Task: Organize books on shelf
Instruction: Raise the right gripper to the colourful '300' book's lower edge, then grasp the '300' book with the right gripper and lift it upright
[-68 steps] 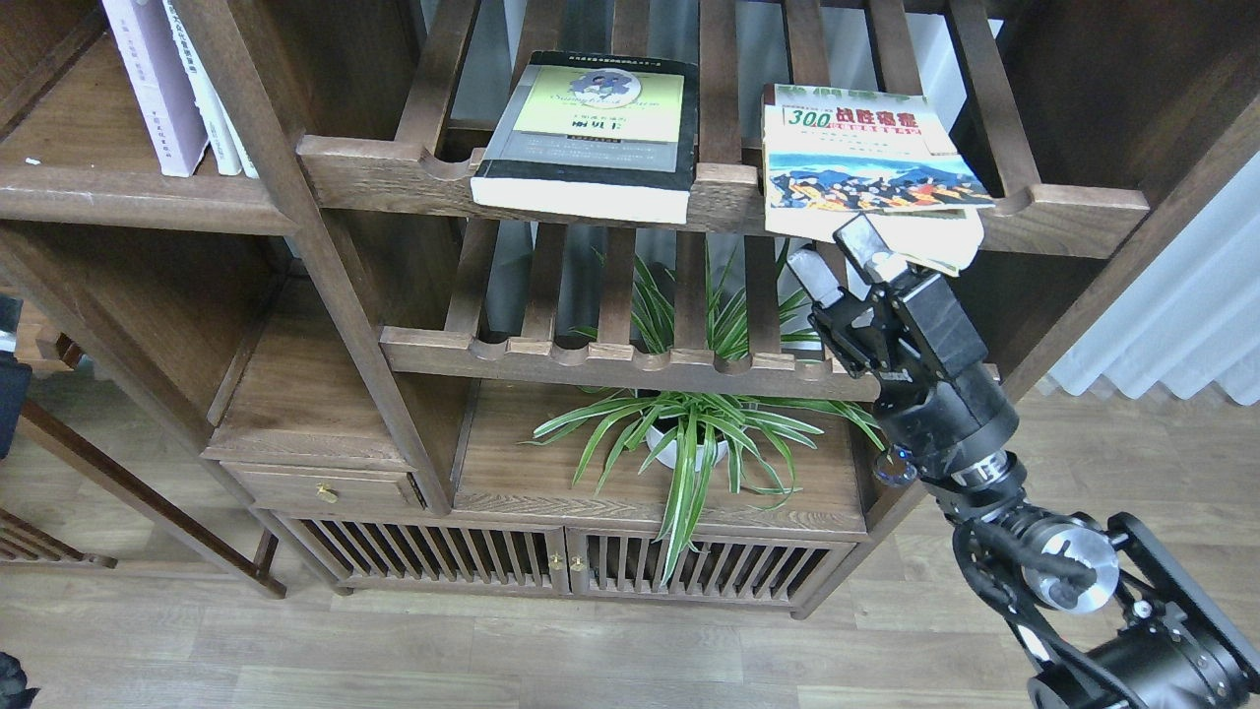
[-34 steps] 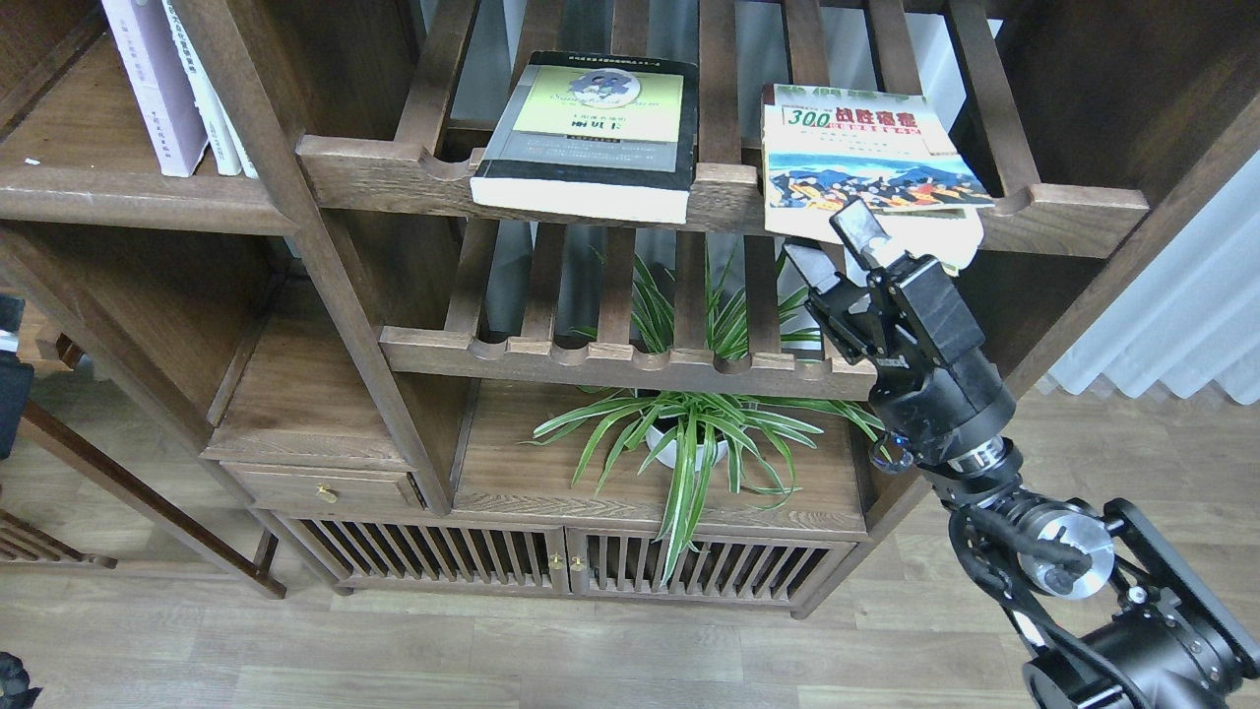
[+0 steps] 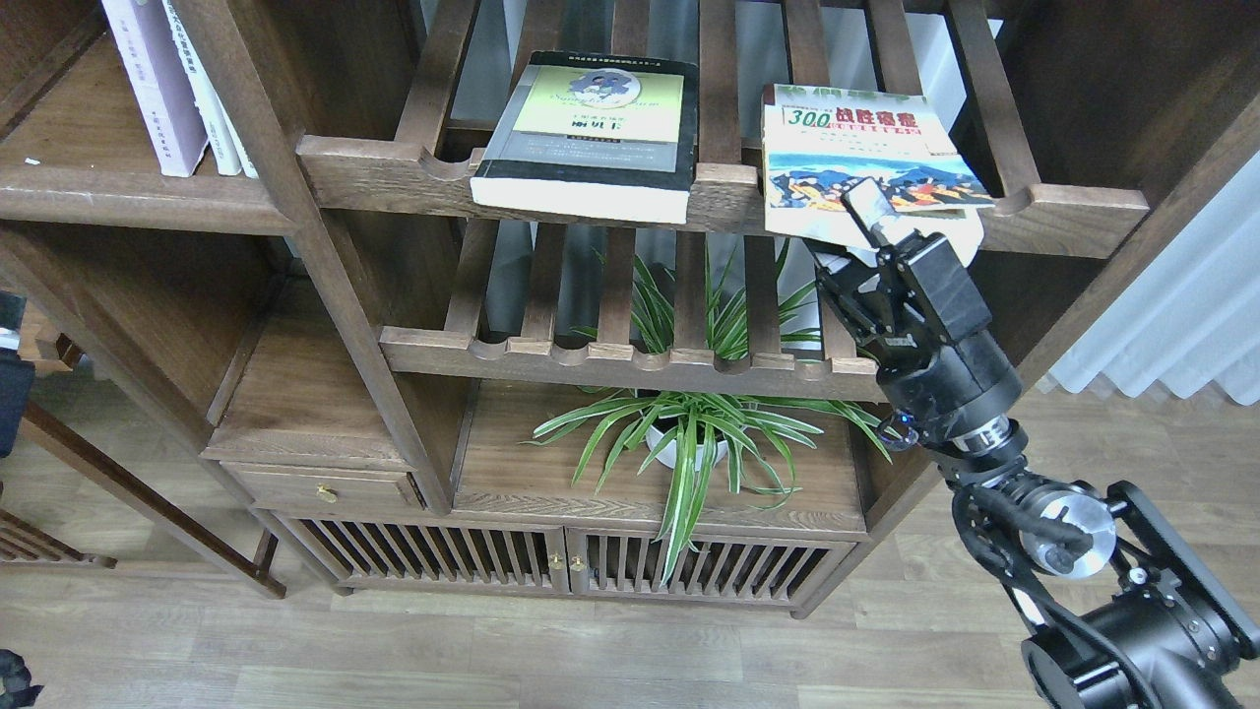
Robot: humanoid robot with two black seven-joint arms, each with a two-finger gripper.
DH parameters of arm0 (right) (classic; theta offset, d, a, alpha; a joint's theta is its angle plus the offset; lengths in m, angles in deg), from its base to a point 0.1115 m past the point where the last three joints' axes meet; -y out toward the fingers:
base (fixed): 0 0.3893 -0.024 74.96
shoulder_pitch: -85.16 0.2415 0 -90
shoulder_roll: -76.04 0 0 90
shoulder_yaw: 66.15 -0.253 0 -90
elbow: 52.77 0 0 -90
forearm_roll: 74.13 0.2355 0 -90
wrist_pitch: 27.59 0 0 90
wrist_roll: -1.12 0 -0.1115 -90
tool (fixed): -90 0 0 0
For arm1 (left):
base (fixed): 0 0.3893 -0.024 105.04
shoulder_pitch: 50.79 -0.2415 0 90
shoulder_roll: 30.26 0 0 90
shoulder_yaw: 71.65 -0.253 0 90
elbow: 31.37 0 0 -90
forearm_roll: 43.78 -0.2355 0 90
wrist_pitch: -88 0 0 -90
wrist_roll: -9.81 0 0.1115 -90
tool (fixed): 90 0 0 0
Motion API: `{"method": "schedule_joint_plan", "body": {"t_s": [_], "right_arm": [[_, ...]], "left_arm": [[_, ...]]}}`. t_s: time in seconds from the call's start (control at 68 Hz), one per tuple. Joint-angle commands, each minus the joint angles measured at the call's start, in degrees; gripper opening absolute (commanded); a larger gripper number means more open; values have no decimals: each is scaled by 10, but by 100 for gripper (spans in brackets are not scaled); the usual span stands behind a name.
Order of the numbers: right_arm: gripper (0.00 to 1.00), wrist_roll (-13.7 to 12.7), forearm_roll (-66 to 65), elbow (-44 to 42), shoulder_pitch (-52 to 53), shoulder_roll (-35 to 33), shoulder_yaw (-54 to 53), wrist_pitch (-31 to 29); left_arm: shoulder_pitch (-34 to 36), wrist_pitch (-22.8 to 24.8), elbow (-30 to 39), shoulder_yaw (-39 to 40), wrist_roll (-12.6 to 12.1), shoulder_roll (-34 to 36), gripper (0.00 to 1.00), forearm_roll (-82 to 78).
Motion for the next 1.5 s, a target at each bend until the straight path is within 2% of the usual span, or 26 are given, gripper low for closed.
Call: {"method": "schedule_joint_plan", "body": {"t_s": [0.0, 0.441, 0.662, 0.765, 0.809, 0.868, 1.089, 1.383, 1.486], "right_arm": [[100, 0, 0, -2, -1, -1, -4, 0], [98, 1, 0, -6, -7, -4, -30, 26], [90, 1, 3, -7, -17, -3, -44, 27], [81, 1, 3, -8, -30, -3, -46, 30], [70, 1, 3, -8, -42, -3, -52, 29], [62, 0, 3, -8, -54, -4, -62, 26], [43, 1, 1, -9, -61, -18, -69, 23], [46, 1, -2, -8, -61, -34, -75, 22], [44, 1, -2, -8, -61, -43, -75, 20]], "left_arm": [[2, 0, 0, 1, 0, 0, 99, 1], [4, 0, -1, 1, -1, 1, 99, 17], [6, 0, -3, 2, -1, 3, 99, 17], [9, 0, -3, 2, -1, 4, 99, 17], [10, 0, -3, 2, -2, 5, 99, 17], [10, 0, -3, 3, -3, 7, 99, 17], [15, 0, -3, 4, -8, 8, 99, 17], [16, 0, -3, 9, -8, 8, 99, 17], [17, 0, -4, 8, -10, 8, 99, 17]]}}
